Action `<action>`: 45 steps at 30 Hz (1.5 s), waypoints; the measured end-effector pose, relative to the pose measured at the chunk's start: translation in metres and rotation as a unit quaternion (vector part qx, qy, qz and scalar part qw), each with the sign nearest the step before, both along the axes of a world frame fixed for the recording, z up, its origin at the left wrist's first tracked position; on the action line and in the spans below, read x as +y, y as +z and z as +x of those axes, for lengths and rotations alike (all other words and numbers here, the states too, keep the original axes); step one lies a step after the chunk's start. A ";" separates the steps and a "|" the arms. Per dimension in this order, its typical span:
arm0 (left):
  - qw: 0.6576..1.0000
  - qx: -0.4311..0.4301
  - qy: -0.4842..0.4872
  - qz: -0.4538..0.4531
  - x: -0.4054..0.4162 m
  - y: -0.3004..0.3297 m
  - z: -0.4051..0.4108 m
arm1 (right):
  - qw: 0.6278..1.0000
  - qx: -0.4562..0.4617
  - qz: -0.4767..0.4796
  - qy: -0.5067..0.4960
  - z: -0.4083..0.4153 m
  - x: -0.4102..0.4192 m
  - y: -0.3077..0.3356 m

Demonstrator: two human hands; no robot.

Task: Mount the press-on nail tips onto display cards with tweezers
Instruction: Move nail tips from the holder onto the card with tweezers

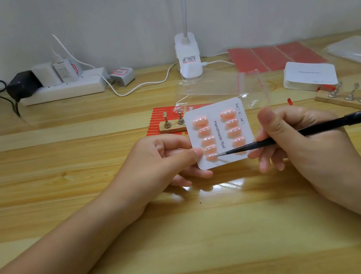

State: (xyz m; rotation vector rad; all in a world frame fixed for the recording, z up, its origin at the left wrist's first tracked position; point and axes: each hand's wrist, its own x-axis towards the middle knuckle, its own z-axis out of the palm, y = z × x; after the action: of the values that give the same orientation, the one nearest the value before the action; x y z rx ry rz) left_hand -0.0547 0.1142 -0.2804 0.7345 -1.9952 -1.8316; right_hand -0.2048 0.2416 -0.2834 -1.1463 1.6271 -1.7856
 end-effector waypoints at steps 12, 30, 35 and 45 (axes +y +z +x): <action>1.000 -0.010 0.019 0.004 0.001 0.000 -0.001 | 0.996 0.068 -0.055 0.023 0.003 0.002 -0.002; 0.999 -0.020 0.029 -0.005 0.003 0.001 -0.002 | 0.992 -0.124 0.012 0.039 -0.008 -0.002 0.000; 1.000 -0.019 0.021 -0.007 0.003 0.002 -0.002 | 0.992 -0.114 0.024 0.052 -0.008 -0.003 -0.001; 1.000 -0.016 0.008 -0.007 0.003 0.002 -0.002 | 0.993 -0.098 0.027 0.052 -0.006 -0.003 -0.001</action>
State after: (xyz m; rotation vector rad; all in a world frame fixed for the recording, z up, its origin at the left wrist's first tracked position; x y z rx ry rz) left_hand -0.0563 0.1169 -0.2781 0.7784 -2.0131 -1.8060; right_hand -0.2107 0.2385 -0.2843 -0.9795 1.4658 -1.7185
